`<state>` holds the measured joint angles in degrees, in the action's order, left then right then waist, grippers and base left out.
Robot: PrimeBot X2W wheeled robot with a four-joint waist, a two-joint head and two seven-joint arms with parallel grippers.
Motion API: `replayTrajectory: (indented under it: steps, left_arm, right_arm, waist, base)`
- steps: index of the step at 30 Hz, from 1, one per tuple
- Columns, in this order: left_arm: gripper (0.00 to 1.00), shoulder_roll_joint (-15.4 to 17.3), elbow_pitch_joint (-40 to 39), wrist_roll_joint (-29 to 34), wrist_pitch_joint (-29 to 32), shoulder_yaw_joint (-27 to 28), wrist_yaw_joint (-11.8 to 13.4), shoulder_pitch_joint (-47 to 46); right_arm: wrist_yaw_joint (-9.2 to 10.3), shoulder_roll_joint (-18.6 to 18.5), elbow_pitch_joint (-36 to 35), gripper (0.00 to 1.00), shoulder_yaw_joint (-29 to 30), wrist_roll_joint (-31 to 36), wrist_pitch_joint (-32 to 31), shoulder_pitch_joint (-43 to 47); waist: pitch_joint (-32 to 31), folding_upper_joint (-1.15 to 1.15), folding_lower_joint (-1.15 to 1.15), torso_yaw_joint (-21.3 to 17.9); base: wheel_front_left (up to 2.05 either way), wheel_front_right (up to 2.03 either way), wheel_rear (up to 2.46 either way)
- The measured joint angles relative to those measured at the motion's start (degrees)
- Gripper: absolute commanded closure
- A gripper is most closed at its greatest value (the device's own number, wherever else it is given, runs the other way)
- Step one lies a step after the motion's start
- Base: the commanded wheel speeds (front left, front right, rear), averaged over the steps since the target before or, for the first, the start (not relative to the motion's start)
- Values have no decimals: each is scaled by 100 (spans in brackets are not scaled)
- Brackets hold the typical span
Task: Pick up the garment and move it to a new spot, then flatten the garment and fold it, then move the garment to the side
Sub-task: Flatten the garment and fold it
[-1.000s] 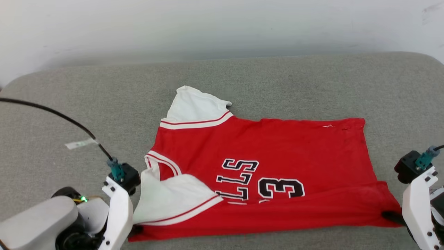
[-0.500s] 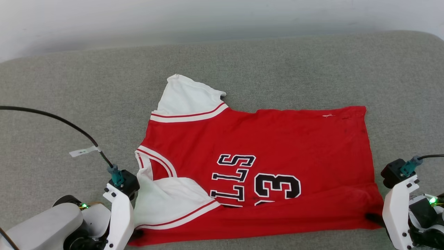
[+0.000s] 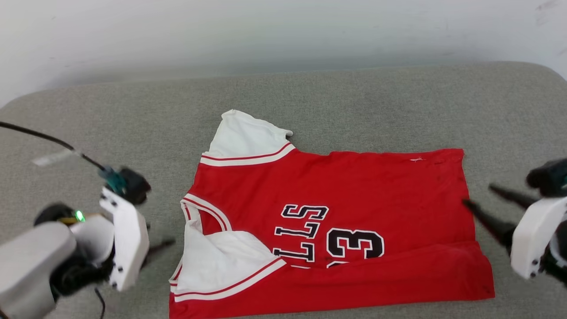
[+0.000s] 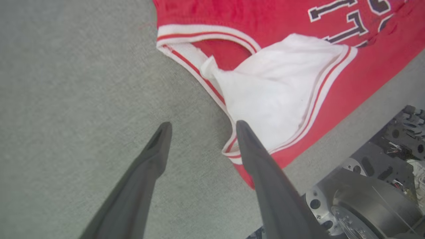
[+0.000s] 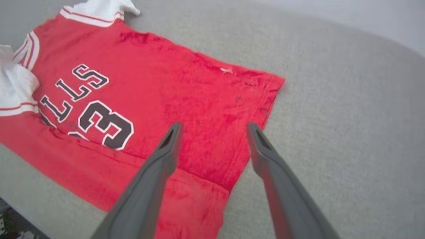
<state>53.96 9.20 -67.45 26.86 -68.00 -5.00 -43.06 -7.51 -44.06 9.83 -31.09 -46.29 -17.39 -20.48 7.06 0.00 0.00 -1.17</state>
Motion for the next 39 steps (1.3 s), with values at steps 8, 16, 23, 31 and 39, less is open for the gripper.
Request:
replayTrajectory:
  steps: [8, 16, 23, 31, 39]
  left_arm:
    - [0, -83, 56, 738, -716, 509, 291, -871]
    - [0, -606, 899, 895, -375, 740, 218, -1952]
    - [0, -980, 1518, 582, 734, 805, -45, -3010]
    - [0, -1323, 2102, 396, 2050, 615, -163, -3935]
    - [0, -1593, 2840, 548, 2548, 339, -204, -4328]
  right_arm:
    - [0, 880, -423, 0, 1731, 1355, 1667, 294]
    - [0, 2163, -1349, 0, 2983, 2616, 2350, 920]
    - [0, 2582, -1770, 0, 3006, 2886, 2291, 1106]
    - [0, 2629, -1935, 0, 2704, 2916, 2257, 774]
    - [0, 2616, -1856, 0, 2352, 2913, 2301, 258]
  waist:
    - [223, 0, 0, -95]
    - [751, 0, 0, -250]
    - [1386, 0, 0, -469]
    - [2127, 0, 1, -749]
    - [2692, 0, 1, -1035]
  base:
    - [0, 0, 0]
    - [0, 0, 0]
    - [0, 0, 0]
    - [0, 0, 0]
    - [0, 0, 0]
